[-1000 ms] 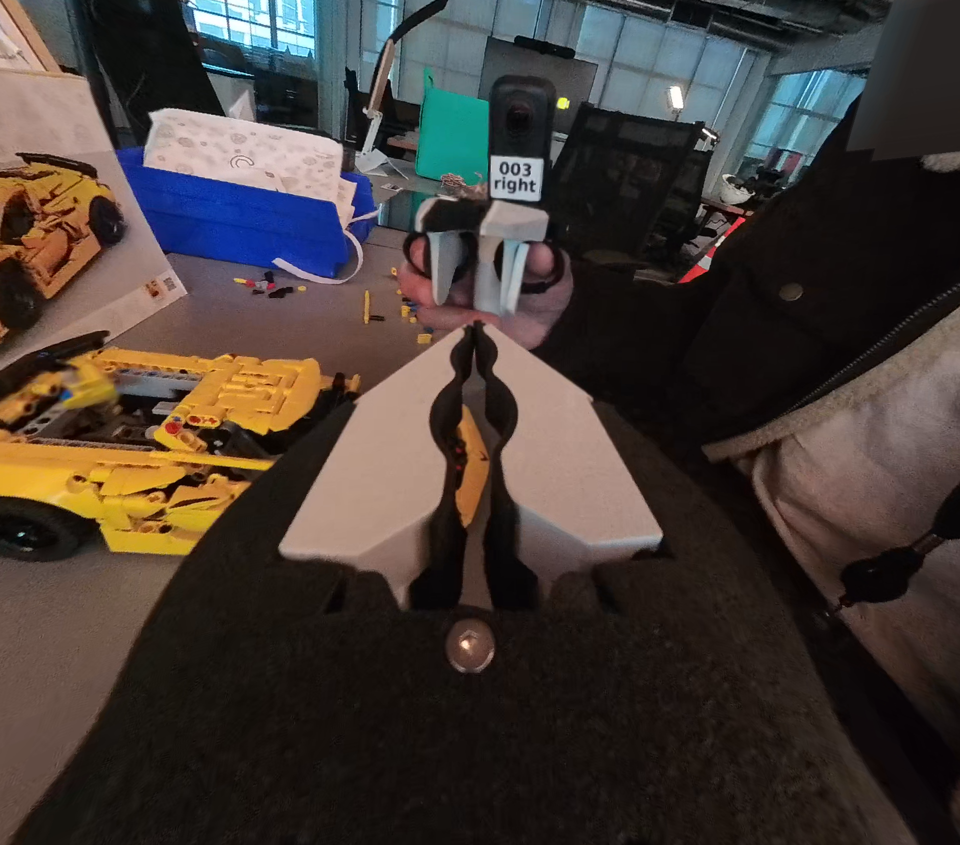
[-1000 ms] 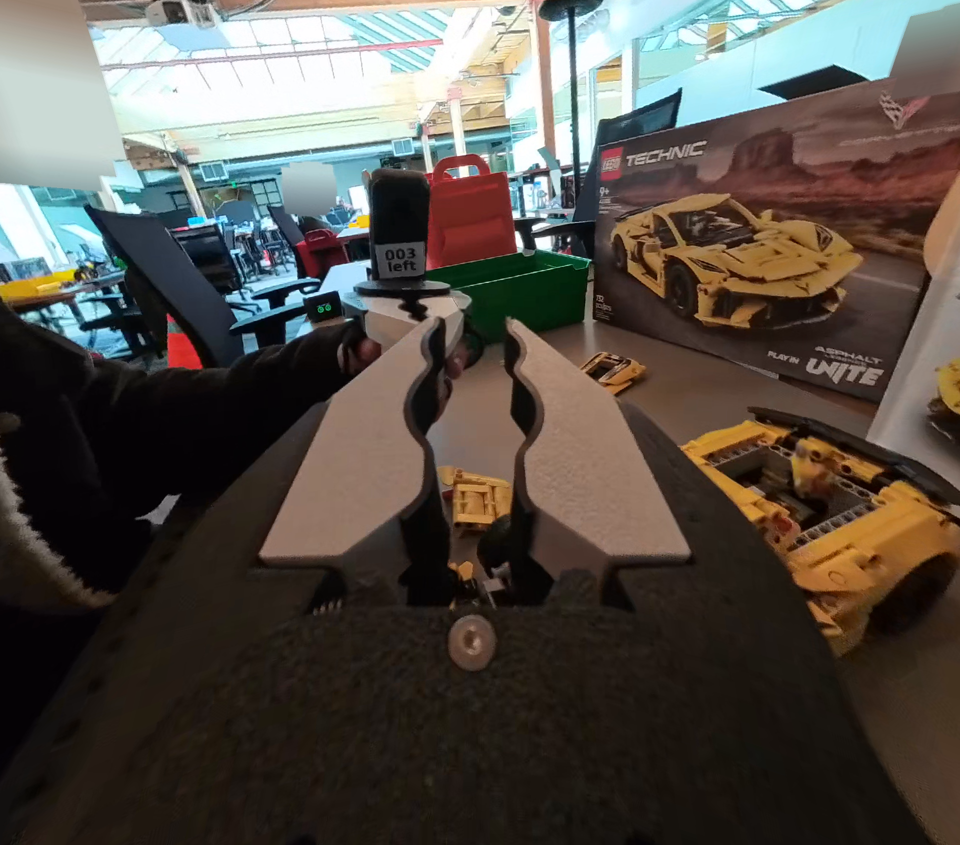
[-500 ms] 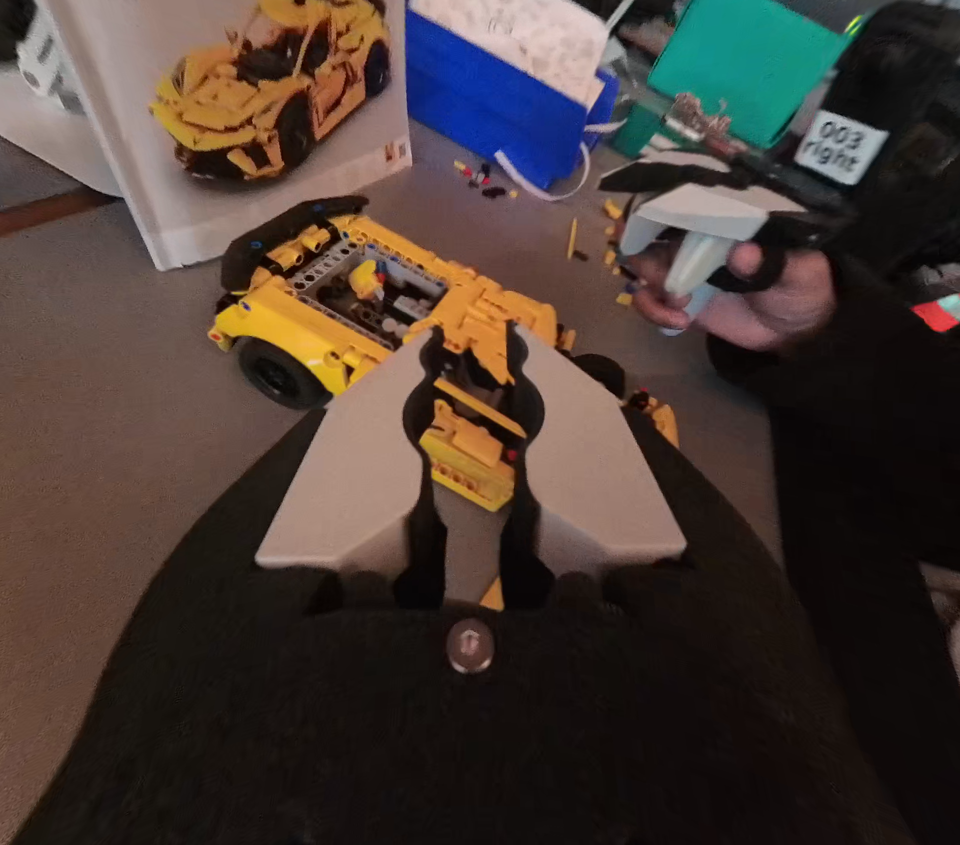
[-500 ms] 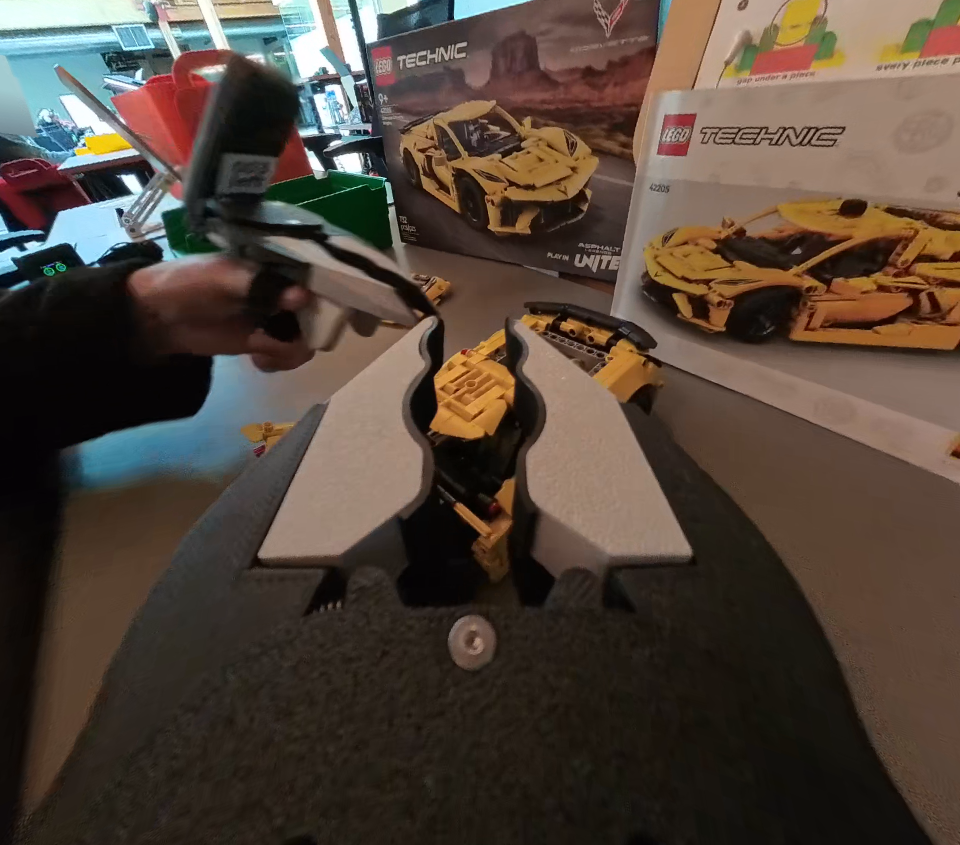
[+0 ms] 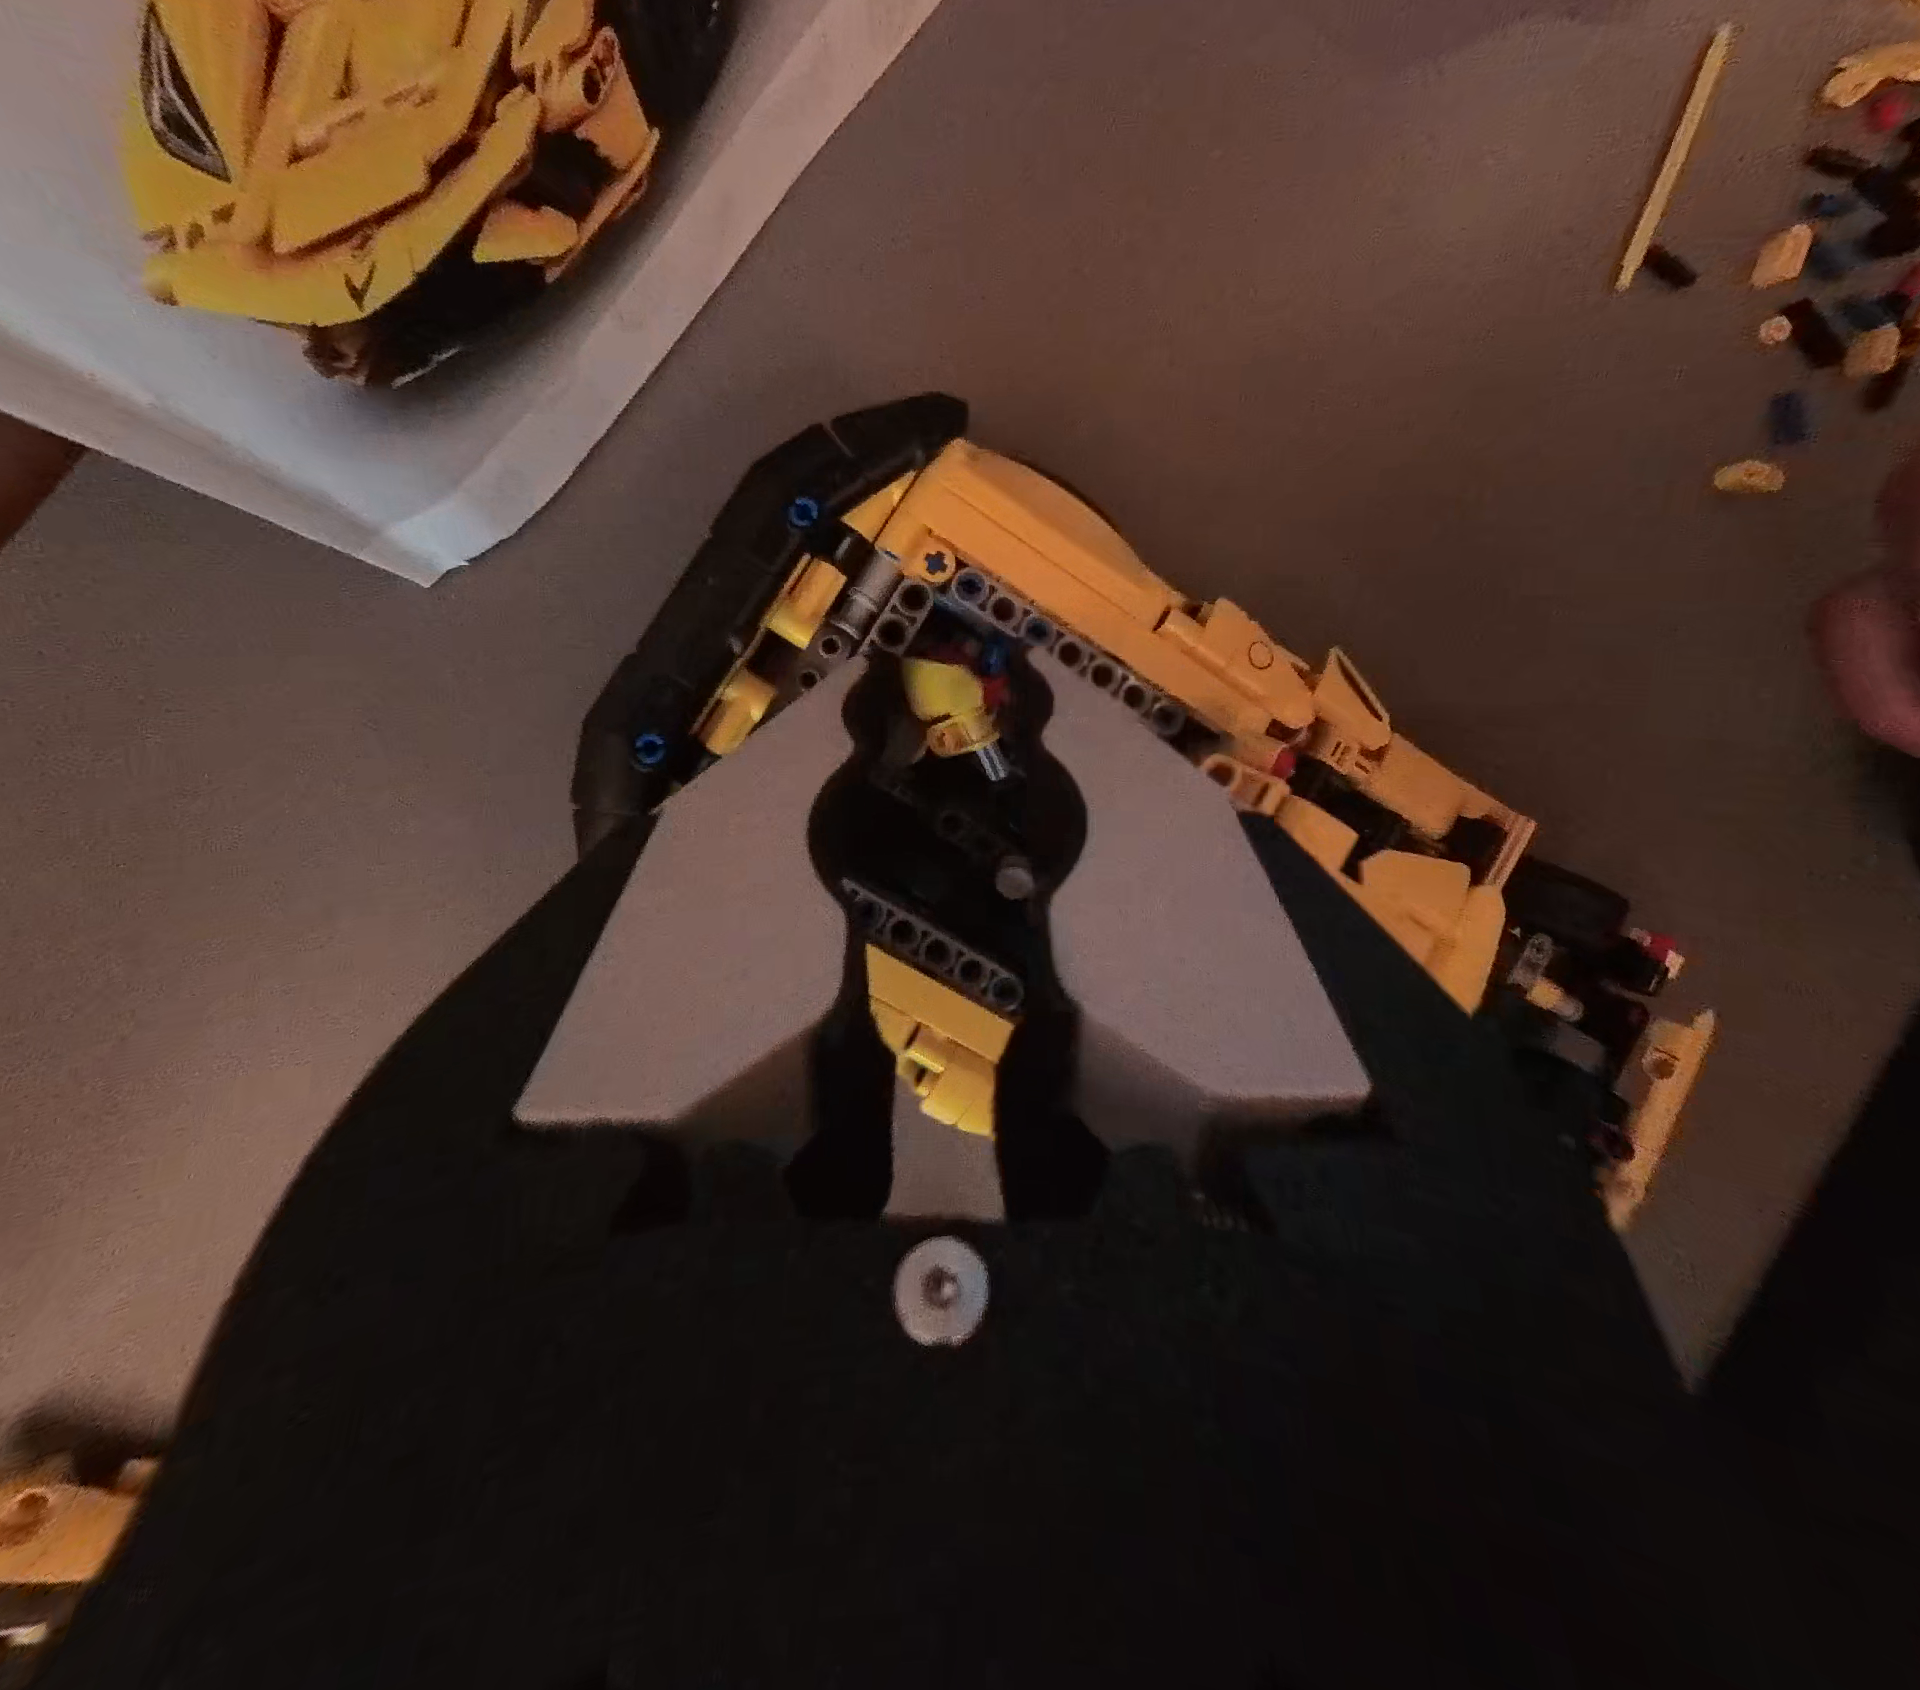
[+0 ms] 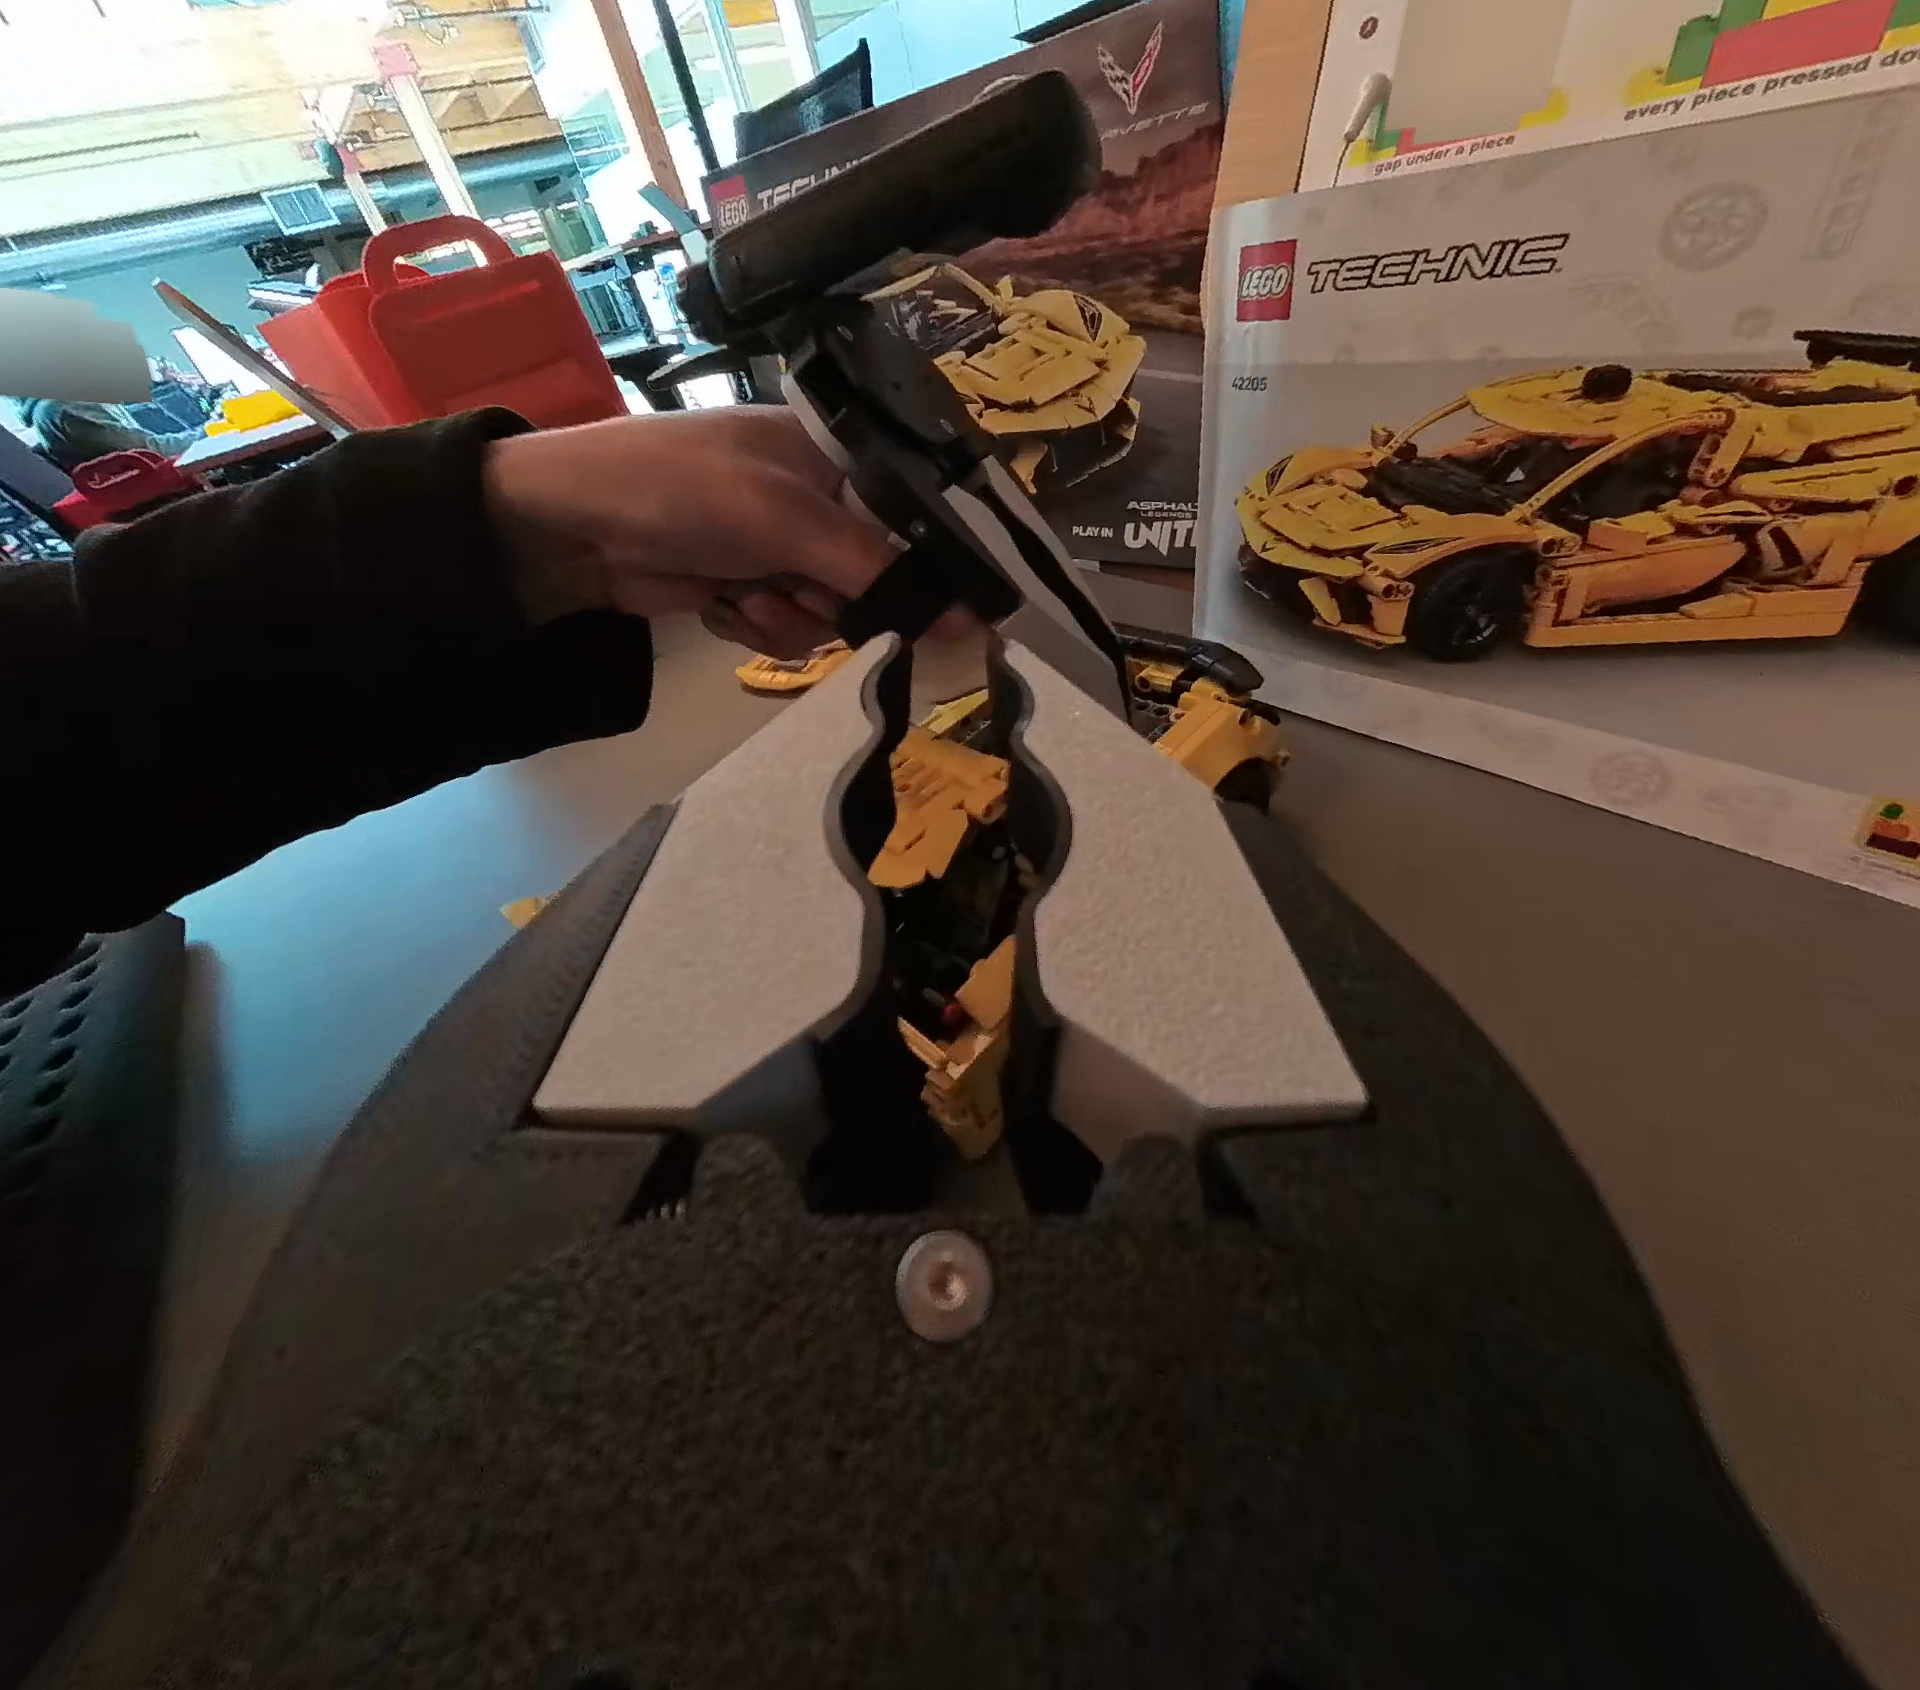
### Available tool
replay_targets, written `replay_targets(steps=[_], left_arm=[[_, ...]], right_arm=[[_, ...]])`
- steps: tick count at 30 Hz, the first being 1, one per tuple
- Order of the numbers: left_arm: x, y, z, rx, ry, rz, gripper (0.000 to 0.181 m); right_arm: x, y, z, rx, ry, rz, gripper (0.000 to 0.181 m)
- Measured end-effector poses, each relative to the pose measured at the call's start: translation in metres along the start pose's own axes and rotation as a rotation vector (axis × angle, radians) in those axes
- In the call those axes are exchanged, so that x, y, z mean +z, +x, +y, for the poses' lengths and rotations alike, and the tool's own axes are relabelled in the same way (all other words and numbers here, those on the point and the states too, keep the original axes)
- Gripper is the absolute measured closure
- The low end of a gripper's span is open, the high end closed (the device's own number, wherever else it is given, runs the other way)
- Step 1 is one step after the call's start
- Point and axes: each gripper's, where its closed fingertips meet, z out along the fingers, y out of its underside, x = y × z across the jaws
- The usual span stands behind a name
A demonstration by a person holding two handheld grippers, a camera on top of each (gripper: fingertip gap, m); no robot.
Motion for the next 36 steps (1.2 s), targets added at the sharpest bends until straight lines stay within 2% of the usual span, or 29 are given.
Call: replay_targets(steps=[3,8,15,20,24,31,36], left_arm=[[0.001,-0.006,0.002,0.052,-0.013,-0.063,0.175],[-0.006,-0.003,0.006,0.061,-0.033,-0.08,0.161],[-0.017,-0.003,0.009,0.063,-0.038,-0.099,0.16],[-0.023,-0.003,0.009,0.024,-0.031,-0.072,0.161],[-0.013,-0.001,0.022,0.022,-0.101,-0.06,0.161],[-0.002,0.002,0.017,-0.063,-0.063,0.046,0.17],[-0.007,0.003,0.02,-0.04,-0.031,0.076,0.177]], right_arm=[[0.0,0.0,0.001,0.023,-0.004,-0.009,0.169],[0.001,-0.002,0.001,0.024,-0.005,-0.016,0.17],[0.002,-0.004,0.002,0.029,-0.011,-0.026,0.171],[0.003,-0.005,0.004,0.036,-0.019,-0.034,0.171],[0.003,-0.005,0.004,0.038,-0.024,-0.038,0.171],[0.003,-0.005,0.006,0.045,-0.031,-0.044,0.172],[0.002,-0.006,0.004,0.042,-0.026,-0.045,0.173]])
